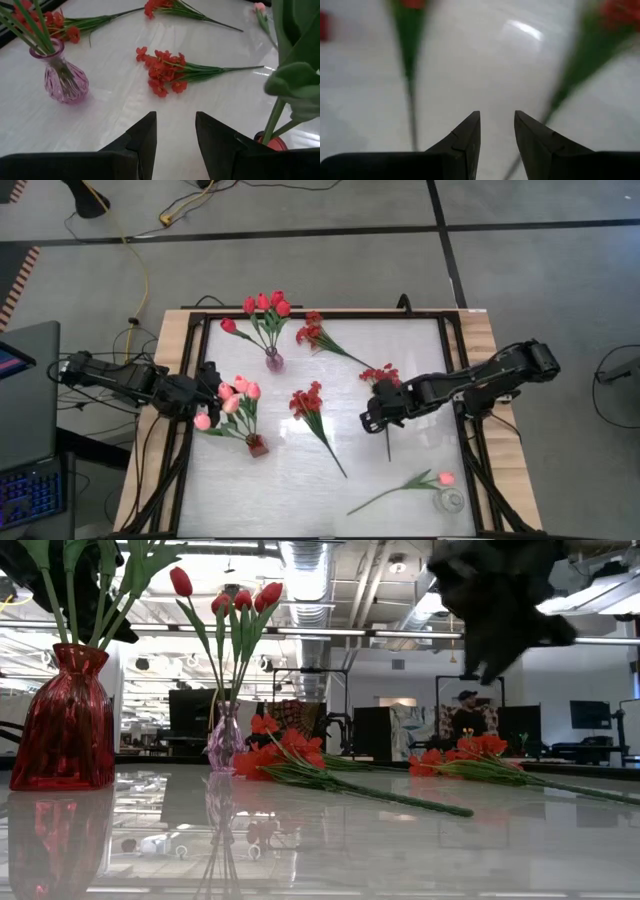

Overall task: Sort flowers into vase by color
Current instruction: Put the pink tulip into the red vase

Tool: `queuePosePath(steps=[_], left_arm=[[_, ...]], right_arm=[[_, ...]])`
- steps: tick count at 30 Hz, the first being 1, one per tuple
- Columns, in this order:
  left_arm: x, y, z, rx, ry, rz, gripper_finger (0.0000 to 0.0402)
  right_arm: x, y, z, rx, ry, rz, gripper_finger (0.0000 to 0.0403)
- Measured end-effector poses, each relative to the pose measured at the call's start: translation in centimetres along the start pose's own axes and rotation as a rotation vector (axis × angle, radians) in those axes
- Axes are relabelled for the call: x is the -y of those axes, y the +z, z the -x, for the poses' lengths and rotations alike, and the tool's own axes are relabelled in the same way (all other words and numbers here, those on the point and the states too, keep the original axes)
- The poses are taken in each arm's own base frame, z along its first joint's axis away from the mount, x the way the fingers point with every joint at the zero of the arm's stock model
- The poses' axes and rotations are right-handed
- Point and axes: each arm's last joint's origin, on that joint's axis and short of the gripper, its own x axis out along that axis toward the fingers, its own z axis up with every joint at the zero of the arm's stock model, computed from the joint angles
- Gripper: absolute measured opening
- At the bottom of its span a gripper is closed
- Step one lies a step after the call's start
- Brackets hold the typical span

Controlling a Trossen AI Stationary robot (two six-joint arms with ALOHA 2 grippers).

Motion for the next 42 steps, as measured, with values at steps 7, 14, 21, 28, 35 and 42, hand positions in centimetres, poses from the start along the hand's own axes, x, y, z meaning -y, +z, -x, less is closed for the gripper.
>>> queuePosePath(steps=[7,14,21,28,35,42], left_arm=[[0.0,0.0,0.0,0.002,0.008,-0.008,0.0123],[0.0,-0.2,0.0,-0.027,-0.014,-0.01,0.0123],[0.0,-0.2,0.0,-0.027,-0.014,-0.008,0.0123],[0.1,-0.3,0.0,-0.051,-0.062,0.006,0.0123],[0.2,-0.3,0.0,-0.053,-0.07,-0.012,0.0123],[0.1,-0.3,0.0,-0.046,-0.055,-0.013,0.0123]], right_arm=[[-2.6,-3.3,0.9,0.01,0.233,0.634,0.0146],[-2.9,-7.3,1.8,-0.038,0.288,0.931,0.0146],[-3.0,-9.4,2.0,-0.042,0.294,0.944,0.0146],[-3.6,-11.0,-0.8,-0.086,0.228,0.909,0.0146],[-4.2,-11.2,-3.4,-0.143,0.184,0.915,0.0146],[-4.6,-11.0,-3.9,-0.142,0.201,0.988,0.0146]])
